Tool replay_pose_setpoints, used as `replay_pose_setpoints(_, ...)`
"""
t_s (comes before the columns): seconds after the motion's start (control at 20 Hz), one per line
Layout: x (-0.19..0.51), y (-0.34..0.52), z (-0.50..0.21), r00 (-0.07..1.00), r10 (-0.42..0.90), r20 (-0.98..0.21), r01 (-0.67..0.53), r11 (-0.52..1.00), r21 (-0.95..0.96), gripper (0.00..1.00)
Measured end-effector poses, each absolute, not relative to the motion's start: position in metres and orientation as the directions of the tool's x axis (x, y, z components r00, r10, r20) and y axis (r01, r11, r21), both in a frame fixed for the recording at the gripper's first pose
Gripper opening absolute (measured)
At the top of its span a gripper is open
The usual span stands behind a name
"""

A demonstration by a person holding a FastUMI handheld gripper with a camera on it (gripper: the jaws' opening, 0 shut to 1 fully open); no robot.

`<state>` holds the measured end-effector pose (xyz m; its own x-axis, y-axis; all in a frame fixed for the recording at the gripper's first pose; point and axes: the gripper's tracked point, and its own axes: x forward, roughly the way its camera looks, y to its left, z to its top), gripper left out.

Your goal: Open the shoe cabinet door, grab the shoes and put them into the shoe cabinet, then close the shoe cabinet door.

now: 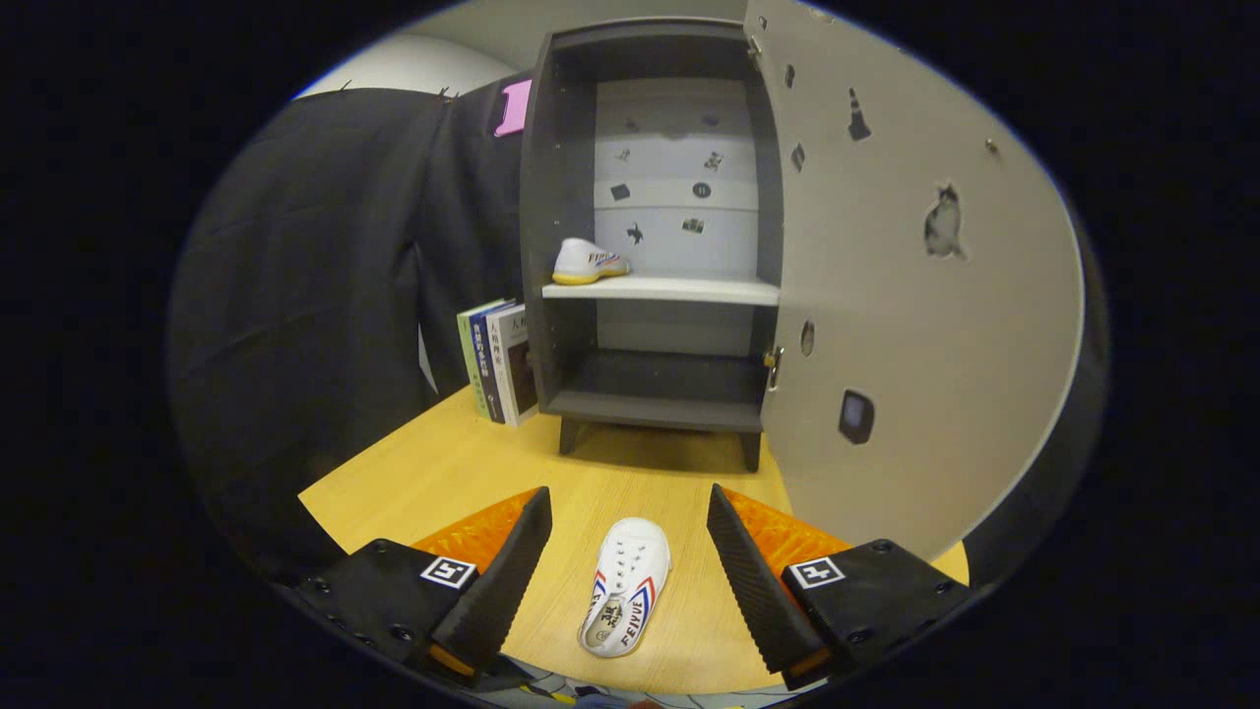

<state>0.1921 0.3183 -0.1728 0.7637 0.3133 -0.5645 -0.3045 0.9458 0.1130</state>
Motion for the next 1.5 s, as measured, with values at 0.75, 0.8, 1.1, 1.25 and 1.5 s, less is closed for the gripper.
replay_pose_setpoints(0.75,0.19,0.364,-0.343,0.426,0.259,-0.867,-0.343,0.933,0.11,0.98)
replay_pose_setpoints(0.8,0.188,0.366,-0.348,0.41,0.257,-0.875,-0.348,0.931,0.11,0.96)
replay_pose_setpoints(1.1,0.182,0.37,-0.374,0.331,0.199,-0.922,-0.354,0.932,0.074,0.81)
replay_pose_setpoints(1.25,0.185,0.354,-0.375,0.328,0.11,-0.938,-0.326,0.945,-0.004,0.58)
replay_pose_setpoints(1.5,0.188,0.354,-0.378,0.305,0.151,-0.94,-0.306,0.951,0.053,0.3)
